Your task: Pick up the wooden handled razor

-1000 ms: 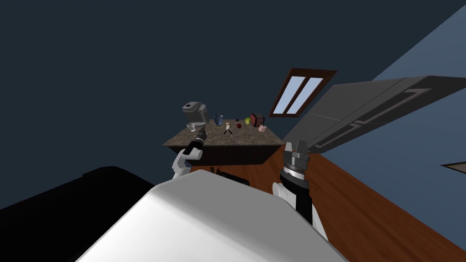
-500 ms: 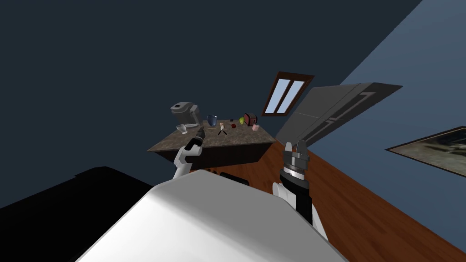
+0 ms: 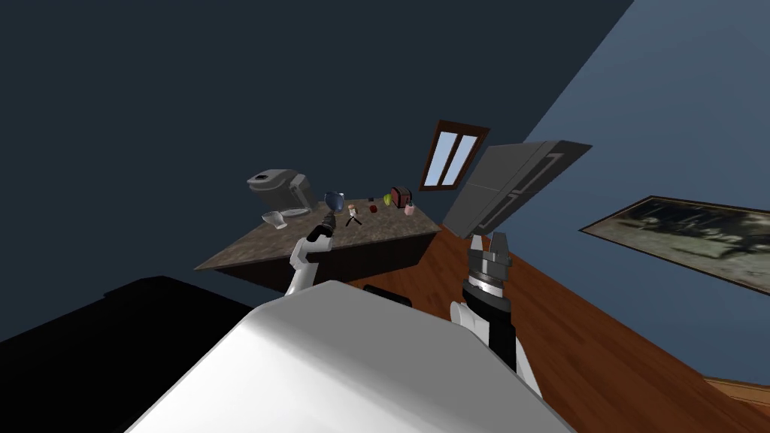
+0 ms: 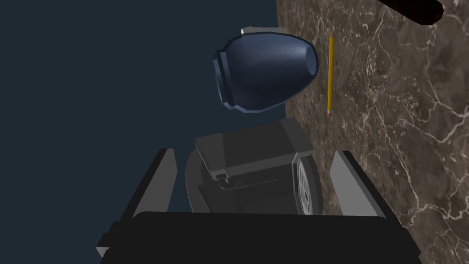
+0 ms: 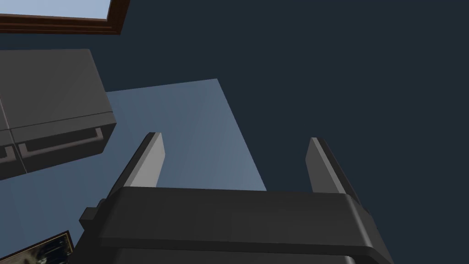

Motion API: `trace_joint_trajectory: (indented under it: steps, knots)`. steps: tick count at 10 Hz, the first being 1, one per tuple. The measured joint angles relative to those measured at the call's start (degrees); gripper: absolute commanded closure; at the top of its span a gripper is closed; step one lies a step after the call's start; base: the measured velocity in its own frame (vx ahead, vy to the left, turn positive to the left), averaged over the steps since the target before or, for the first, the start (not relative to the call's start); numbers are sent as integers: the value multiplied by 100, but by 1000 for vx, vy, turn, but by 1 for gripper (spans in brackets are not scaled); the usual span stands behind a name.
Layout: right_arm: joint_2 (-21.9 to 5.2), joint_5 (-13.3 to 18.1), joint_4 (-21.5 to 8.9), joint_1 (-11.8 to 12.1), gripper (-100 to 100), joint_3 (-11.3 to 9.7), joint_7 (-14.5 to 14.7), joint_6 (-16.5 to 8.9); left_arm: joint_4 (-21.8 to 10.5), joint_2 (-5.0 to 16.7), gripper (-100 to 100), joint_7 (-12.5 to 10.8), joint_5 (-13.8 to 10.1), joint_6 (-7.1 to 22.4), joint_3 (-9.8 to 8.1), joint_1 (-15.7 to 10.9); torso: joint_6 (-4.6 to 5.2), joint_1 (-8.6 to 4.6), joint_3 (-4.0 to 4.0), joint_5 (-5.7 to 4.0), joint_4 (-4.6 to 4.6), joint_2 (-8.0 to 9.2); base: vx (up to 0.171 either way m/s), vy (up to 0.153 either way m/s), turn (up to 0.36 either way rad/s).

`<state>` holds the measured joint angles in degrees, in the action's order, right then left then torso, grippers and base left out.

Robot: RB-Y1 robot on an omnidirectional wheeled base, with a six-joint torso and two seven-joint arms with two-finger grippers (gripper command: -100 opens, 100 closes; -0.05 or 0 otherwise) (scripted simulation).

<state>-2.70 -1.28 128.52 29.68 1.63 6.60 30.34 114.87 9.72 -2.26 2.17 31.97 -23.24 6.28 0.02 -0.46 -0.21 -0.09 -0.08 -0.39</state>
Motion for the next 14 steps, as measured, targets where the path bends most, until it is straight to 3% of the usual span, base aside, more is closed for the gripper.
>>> trace_joint_trajectory:
  steps: [4, 9, 10, 11, 12, 13, 14]
  knots:
    - [-1, 0, 0, 1, 0, 1, 0, 0, -420, 41, -100, 76, 176, 500, -233, -280, -3, 21, -4, 5, -2, -5, 121, -42, -159]
    - [-2, 0, 0, 1, 0, 2, 0, 0, -943, 59, -100, 133, 198, 915, -359, -272, -7, 53, -5, 12, -3, -7, 119, 22, -73]
    - [-1, 0, 0, 1, 0, 2, 0, 0, -956, 61, 0, 135, 193, 927, -360, -268, -7, 45, 7, 10, 1, 15, 11, 5, 1]
    - [-1, 0, 0, 0, 0, 1, 0, 0, -954, 61, -100, 135, 193, 926, -360, -269, -7, 37, 18, 8, 6, 33, 78, 42, 16]
    - [-1, 0, 0, 1, 0, 2, 0, 0, -1033, 57, -100, 128, 200, 865, -355, -279, -7, 48, 11, 10, 4, 20, -1, -7, 12]
    - [-1, 0, 0, 0, 0, 1, 0, 0, -1044, 57, 100, 126, 201, 845, -355, -281, -7, 36, 20, 8, 7, 38, 0, 0, 0]
    - [-1, 0, 0, 0, 0, 1, 0, 0, -1049, 53, 100, 127, 201, 851, -354, -275, -5, 33, 26, 3, 13, 42, 0, 0, 0]
